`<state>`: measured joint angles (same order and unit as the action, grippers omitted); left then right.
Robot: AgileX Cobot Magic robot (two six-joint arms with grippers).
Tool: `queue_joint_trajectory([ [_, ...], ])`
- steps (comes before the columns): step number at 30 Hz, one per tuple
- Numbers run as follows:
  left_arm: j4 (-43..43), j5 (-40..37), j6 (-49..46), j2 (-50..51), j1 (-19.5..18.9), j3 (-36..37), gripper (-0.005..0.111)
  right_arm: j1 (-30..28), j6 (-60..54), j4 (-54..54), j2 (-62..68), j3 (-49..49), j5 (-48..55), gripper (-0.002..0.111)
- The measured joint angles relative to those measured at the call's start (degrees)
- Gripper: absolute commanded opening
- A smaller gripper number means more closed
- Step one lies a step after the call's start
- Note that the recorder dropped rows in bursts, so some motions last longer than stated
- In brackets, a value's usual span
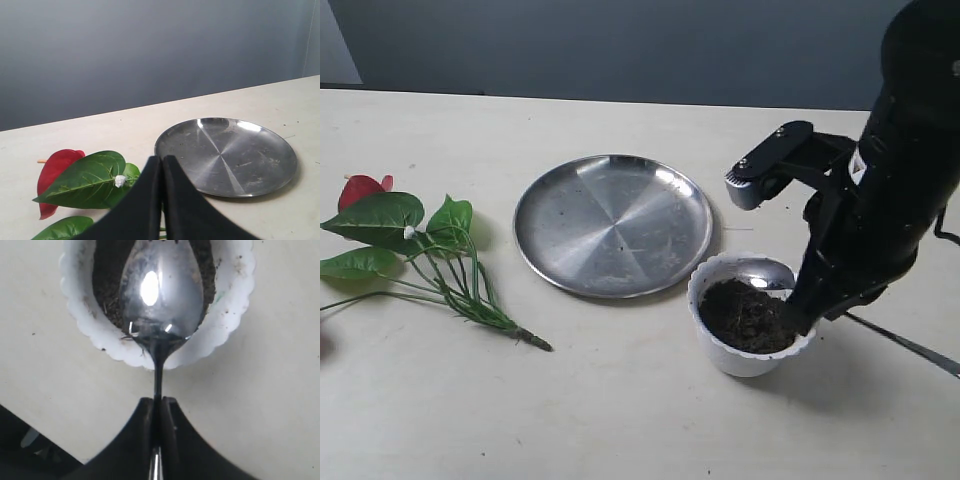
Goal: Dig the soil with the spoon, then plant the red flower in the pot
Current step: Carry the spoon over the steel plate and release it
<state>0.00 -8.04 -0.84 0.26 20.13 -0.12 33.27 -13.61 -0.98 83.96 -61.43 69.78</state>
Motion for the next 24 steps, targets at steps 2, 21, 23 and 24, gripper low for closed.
queue_joint_trajectory([
  [2, 0.0, 0.0, 0.0, 0.0, 0.0, 0.0, 0.001, 0.0, 0.13, 2.2, -1.08, 0.0, -2.26, -0.001],
  [21, 0.0, 0.0, 0.0, 0.0, 0.0, 0.0, 0.001, 0.14, 0.02, 25.57, 22.4, -19.26, -42.58, -0.001],
  [23, 0.0, 0.0, 0.0, 0.0, 0.0, 0.0, 0.001, 0.14, -0.09, 25.57, 25.57, -22.39, -41.94, -0.001],
  [24, 0.0, 0.0, 0.0, 0.0, 0.0, 0.0, 0.001, 0.14, -0.09, 25.43, 27.02, -23.96, -41.24, -0.001],
])
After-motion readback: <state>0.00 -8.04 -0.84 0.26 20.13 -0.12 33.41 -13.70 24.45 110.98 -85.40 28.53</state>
